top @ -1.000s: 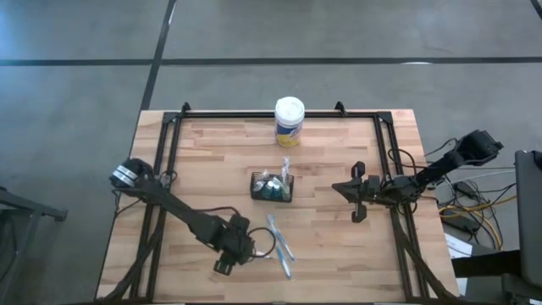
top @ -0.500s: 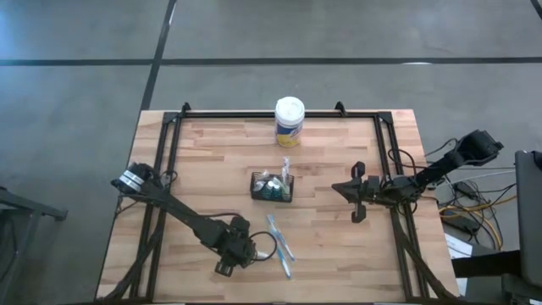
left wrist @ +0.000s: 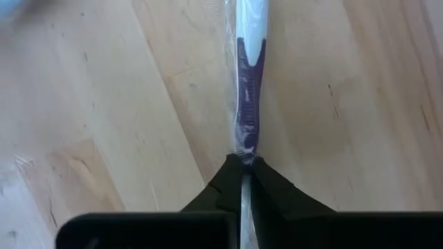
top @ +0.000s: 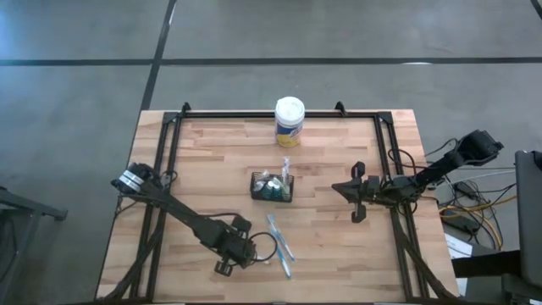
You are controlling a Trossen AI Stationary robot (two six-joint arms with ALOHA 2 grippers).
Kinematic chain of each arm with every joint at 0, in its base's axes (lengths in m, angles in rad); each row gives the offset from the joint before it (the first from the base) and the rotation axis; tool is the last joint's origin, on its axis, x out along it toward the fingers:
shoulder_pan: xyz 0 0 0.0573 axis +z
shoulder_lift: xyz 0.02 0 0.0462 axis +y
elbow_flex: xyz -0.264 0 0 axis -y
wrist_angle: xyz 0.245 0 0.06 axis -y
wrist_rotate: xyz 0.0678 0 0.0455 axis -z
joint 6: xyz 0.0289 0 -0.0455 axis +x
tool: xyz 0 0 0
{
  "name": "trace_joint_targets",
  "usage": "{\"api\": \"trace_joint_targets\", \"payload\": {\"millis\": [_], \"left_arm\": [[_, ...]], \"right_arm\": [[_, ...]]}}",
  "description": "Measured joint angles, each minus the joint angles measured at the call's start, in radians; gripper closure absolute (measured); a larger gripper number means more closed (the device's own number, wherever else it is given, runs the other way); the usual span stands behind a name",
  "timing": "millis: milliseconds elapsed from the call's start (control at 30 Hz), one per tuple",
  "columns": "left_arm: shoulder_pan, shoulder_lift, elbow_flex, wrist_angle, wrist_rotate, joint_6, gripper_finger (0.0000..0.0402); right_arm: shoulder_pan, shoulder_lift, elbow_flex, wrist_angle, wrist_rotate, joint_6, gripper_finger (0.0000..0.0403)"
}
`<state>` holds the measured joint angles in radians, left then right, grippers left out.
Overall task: Pick & Place toothbrushing station
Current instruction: Put the purple toothbrush into the wire organizer
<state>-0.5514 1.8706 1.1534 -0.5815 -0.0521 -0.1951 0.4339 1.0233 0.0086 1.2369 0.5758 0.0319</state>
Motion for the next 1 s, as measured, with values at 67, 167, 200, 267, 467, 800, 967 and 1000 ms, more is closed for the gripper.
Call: {"api": "trace_joint_targets", "payload": {"millis": [67, 167, 200, 267, 467, 800, 967, 1000], "left_arm": [[-0.004, -0.006, 0.0, -0.006, -0.003, 0.009, 0.0384], [-0.012, -0.025, 0.009, -0.051, -0.03, 0.014, 0.0385], [-0.016, -0.036, 0.013, -0.106, -0.061, 0.018, 0.0389], [-0.028, -0.065, 0.034, -0.22, -0.127, 0.028, 0.0398], [-0.062, -0.17, 0.157, -0.487, -0.335, 0.045, 0.04], [-0.068, -0.409, 0.206, -0.634, -0.54, 0.03, 0.0401], [-0.065, -0.558, 0.125, -0.671, -0.61, 0.031, 0.0401], [-0.065, -0.584, 0.105, -0.688, -0.634, 0.034, 0.0401]], "right_arm": [[0.0, 0.0, 0.0, 0.0, 0.0, 0.001, 0.0394], [0.0, 0.0, 0.0, 0.0, 0.0, 0.003, 0.0394], [0.0, 0.0, 0.0, 0.0, 0.0, 0.007, 0.0394], [0.0, 0.0, 0.0, 0.0, 0.0, 0.01, 0.0394], [0.0, 0.0, 0.0, -0.001, 0.001, 0.014, 0.0394], [0.0, 0.0, 0.0, -0.001, 0.0, 0.017, 0.0394], [0.0, 0.0, 0.0, -0.001, 0.0, 0.021, 0.0394], [0.0, 0.0, 0.0, -0.001, 0.0, 0.021, 0.0394]]}}
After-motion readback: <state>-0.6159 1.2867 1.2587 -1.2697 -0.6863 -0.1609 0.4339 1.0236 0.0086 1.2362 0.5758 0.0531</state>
